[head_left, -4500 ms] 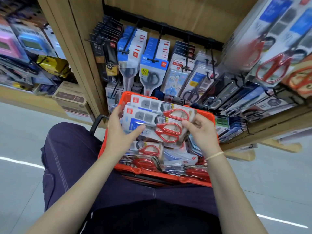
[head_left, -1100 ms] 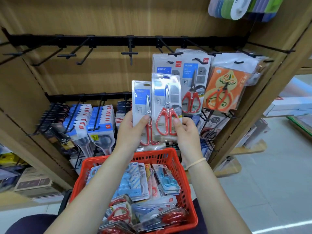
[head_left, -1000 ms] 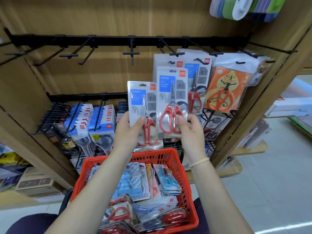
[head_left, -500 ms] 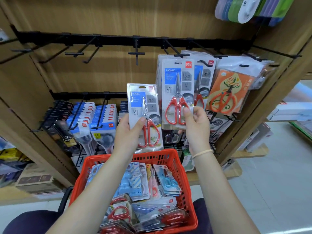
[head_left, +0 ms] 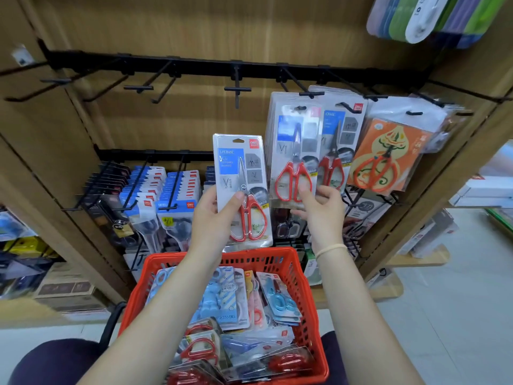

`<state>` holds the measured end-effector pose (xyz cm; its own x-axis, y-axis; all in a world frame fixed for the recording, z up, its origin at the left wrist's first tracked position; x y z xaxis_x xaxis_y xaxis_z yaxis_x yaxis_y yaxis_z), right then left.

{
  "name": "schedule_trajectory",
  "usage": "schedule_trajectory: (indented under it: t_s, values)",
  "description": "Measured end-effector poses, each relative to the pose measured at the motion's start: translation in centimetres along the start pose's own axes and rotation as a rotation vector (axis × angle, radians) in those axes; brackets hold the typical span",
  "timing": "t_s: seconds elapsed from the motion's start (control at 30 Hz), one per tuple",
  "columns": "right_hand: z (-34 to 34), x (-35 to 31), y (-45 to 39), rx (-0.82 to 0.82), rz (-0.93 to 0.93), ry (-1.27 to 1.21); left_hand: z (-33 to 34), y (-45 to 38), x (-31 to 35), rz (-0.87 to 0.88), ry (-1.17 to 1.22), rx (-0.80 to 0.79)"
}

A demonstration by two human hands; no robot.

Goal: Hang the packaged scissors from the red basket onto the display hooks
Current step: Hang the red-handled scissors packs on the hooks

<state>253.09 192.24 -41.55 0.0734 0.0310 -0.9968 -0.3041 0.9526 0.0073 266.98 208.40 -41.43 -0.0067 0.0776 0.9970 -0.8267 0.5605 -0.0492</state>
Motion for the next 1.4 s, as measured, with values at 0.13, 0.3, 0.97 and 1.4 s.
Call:
schedule_trajectory:
  t_s: [0.13, 0.3, 0.97, 1.4]
  values:
    - [-0.8, 1.8, 1.1, -0.029, 0.087, 0.064, 0.6, -0.2, 0.1, 0.018, 0.010, -0.032]
    - [0.2, 0.8, 3.5, -0.316, 0.001, 0.136, 3.9, -0.6, 1.6, 0.062, 0.058, -0.151]
    - [-1.2, -2.0, 0.0, -0.066, -0.239, 0.086, 7.5, -1.9, 2.8, 0.127, -0.057, -0.225]
    - [1.7, -1.6, -4.6, -0.252, -0.384, 0.654, 8.5, -7.6, 1.8, 0.297, -0.679, -0.368]
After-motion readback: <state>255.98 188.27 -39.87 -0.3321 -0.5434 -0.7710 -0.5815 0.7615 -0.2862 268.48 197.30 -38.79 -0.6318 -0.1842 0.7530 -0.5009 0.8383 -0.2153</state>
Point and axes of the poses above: each hand's wrist, its own y-axis away from the middle knuckle, its own z-axis out of the palm, x = y × z, the point moved 5 cm from there along -y, towards the middle knuckle, and after that the axes turned 2 degrees about -y, right-handed, at the moved point
